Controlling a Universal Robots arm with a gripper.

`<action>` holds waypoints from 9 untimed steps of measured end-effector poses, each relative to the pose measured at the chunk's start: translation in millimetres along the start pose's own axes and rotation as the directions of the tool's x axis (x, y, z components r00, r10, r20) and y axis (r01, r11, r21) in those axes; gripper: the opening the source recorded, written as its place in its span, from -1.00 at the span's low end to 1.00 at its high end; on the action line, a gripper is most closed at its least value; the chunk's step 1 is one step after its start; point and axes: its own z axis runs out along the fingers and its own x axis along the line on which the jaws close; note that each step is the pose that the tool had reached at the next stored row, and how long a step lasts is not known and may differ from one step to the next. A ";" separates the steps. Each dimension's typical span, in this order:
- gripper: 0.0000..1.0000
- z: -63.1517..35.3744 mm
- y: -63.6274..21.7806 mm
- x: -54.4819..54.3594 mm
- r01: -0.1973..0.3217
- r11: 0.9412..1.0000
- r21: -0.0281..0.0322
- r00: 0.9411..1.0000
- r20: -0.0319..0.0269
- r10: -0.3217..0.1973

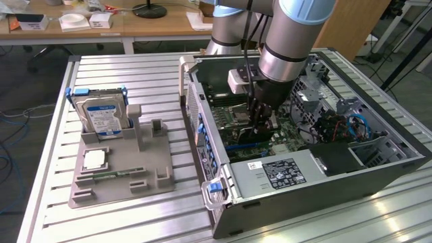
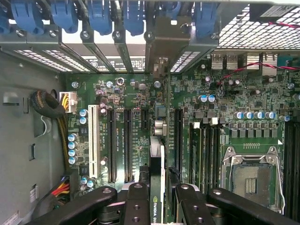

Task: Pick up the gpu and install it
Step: 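Insert the gpu into the slot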

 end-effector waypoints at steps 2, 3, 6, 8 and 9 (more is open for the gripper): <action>-0.47 0.8 0.0 0.0 0.000 1.000 0.000 1.000 0.000 0.000; -0.47 1.2 0.0 0.0 0.000 1.000 0.000 1.000 0.000 0.000; -0.47 1.3 0.2 0.4 0.000 1.000 0.000 1.000 0.000 0.000; -0.47 1.3 0.1 0.5 0.000 1.000 0.000 1.000 0.000 0.000; -0.47 1.6 0.0 0.3 0.000 1.000 0.000 1.000 0.000 0.000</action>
